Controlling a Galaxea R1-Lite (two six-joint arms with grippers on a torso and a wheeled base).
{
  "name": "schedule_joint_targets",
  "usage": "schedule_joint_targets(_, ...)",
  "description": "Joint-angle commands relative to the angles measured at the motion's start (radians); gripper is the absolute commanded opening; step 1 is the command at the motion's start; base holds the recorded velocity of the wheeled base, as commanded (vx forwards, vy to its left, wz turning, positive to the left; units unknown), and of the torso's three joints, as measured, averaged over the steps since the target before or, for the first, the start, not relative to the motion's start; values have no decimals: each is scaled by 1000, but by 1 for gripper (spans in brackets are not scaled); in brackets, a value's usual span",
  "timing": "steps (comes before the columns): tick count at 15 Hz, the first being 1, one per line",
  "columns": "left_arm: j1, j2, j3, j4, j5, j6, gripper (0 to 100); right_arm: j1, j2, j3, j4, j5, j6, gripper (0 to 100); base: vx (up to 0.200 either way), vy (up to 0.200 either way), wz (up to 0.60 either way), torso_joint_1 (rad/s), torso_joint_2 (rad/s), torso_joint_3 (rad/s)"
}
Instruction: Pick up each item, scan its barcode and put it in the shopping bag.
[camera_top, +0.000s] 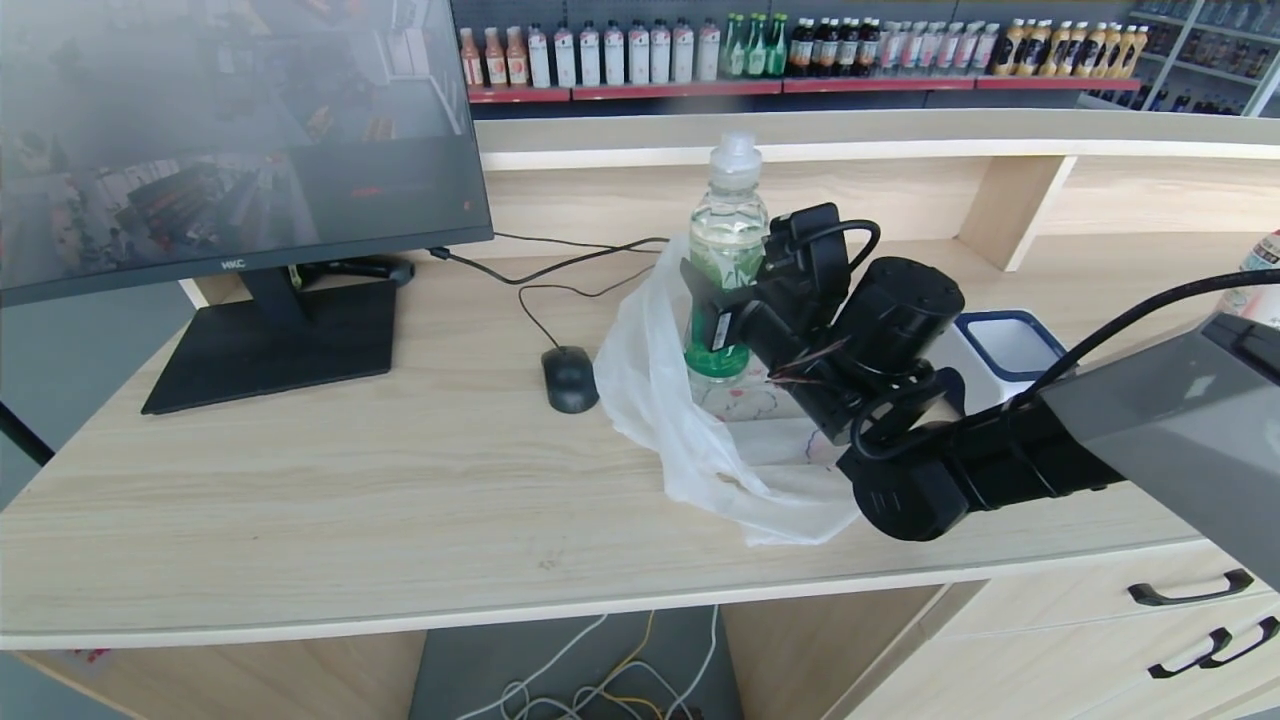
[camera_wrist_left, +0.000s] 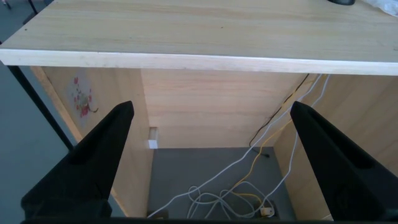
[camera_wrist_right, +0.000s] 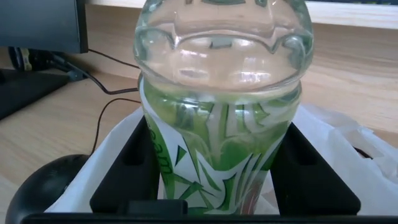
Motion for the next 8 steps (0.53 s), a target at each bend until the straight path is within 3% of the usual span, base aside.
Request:
schedule_joint_targets(1,0,0,0,0,0,0,100,0,4,0,0,0,1,0,0,0,0,0,0,0)
schedule_joint_targets(8,0,0,0,0,0,0,100,0,15,2,1,-1,10,0,0,0,0,0,0,0)
